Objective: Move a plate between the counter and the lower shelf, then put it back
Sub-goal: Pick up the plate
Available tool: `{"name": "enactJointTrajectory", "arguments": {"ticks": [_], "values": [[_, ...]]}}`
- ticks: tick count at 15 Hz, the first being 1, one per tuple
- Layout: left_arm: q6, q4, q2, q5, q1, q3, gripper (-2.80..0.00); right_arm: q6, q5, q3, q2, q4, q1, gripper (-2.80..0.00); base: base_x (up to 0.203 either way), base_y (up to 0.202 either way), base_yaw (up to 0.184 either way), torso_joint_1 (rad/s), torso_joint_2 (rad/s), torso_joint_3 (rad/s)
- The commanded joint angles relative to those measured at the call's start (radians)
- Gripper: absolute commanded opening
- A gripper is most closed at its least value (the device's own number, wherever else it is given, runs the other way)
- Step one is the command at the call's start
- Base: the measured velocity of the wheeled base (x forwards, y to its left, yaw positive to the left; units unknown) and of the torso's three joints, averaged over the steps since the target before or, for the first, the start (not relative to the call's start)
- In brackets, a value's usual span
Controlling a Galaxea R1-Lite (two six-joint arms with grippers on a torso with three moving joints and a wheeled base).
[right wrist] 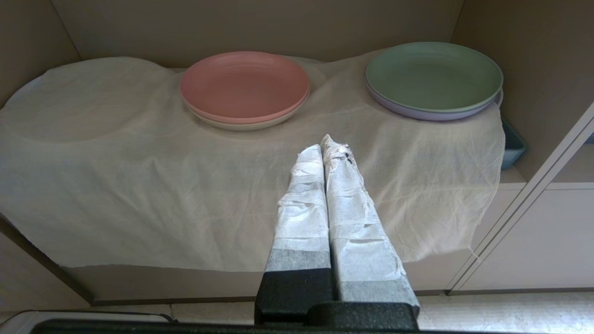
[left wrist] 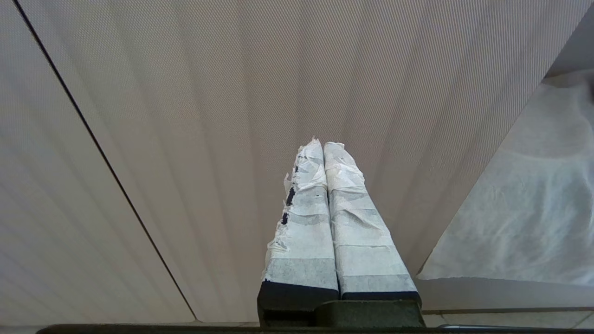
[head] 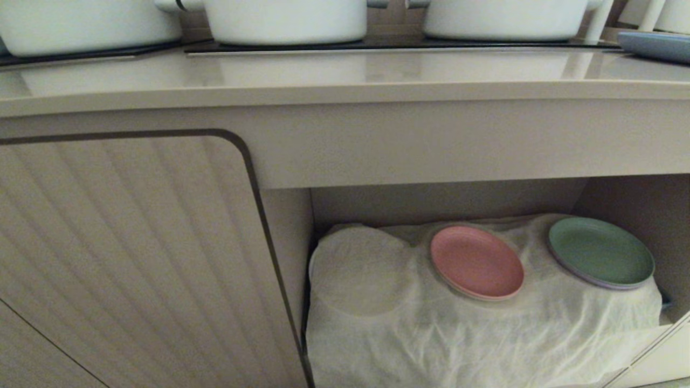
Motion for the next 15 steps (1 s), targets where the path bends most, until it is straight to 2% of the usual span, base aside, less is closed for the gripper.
{"name": "enactJointTrajectory", "arguments": {"ticks": [1,15], "values": [[-0.001,-0.001,0.0,0.0,0.0,0.0,-2.8,-0.001,0.0,0.0,0.0,0.0,0.0,-2.8,0.0,0.0,0.0,0.0,0.0,0.0],[-0.001,-0.001,0.0,0.0,0.0,0.0,-2.8,-0.001,0.0,0.0,0.0,0.0,0.0,-2.8,0.0,0.0,0.0,0.0,0.0,0.0]]}}
